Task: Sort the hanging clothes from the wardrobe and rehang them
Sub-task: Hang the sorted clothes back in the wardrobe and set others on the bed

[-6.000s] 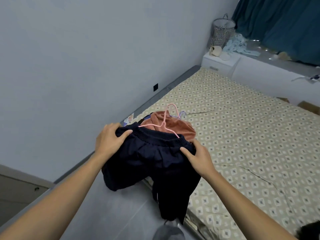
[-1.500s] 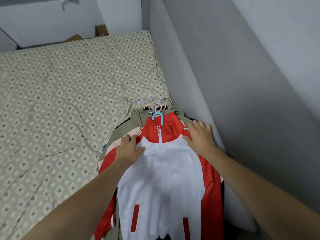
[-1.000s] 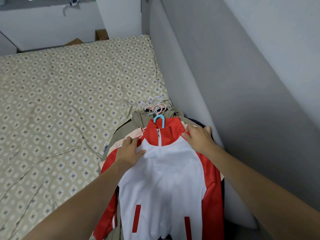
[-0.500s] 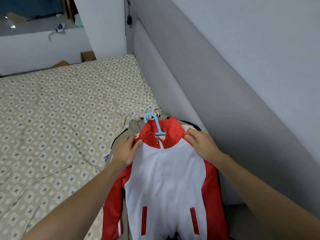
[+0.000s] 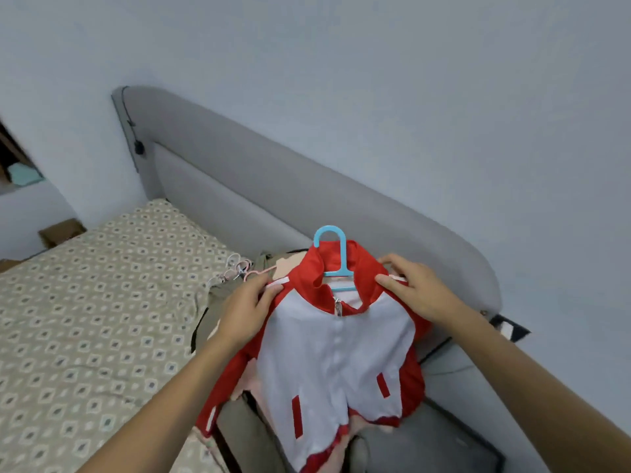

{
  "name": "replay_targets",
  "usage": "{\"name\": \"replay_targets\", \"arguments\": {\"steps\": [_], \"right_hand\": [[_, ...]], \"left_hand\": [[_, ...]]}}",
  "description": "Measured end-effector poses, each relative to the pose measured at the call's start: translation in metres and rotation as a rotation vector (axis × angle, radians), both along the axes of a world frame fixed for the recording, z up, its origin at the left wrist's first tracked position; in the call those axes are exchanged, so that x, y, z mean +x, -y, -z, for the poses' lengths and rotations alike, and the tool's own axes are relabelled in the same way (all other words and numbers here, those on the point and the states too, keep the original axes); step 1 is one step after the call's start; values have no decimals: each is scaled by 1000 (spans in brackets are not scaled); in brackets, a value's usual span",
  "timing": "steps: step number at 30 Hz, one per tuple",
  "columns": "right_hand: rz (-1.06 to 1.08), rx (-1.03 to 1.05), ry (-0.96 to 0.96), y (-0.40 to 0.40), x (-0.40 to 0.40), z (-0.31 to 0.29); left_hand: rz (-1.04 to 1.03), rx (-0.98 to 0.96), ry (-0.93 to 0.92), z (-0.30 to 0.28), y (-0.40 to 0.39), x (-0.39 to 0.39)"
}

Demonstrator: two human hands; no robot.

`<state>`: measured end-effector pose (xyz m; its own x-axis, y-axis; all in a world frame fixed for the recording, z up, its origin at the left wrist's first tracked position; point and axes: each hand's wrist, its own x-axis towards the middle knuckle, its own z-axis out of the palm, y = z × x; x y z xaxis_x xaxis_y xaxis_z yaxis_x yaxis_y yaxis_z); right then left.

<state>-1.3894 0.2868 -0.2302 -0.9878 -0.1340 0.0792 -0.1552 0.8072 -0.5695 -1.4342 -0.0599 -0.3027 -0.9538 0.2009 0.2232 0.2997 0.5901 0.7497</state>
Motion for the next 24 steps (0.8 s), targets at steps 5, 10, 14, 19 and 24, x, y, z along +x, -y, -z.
{"name": "replay_targets", "arguments": {"steps": [5,10,14,19,24], "right_hand": [[237,7,-185,-32,116,-50],[335,27,-279,-55,225,-76],[495,59,-292,-70,313,-81],[745,61,-340,-80,429,-79],[934,73,-366,-67,539,-77]], "left_hand": [[230,-137,-123,-72,-48,22],[477,-145,-193,-124,-108,50],[609,-158,-265,-149,-164,93],[828,-156,-306,-167,-228,175],[1003,-97,-299,-175,-276,266]]}}
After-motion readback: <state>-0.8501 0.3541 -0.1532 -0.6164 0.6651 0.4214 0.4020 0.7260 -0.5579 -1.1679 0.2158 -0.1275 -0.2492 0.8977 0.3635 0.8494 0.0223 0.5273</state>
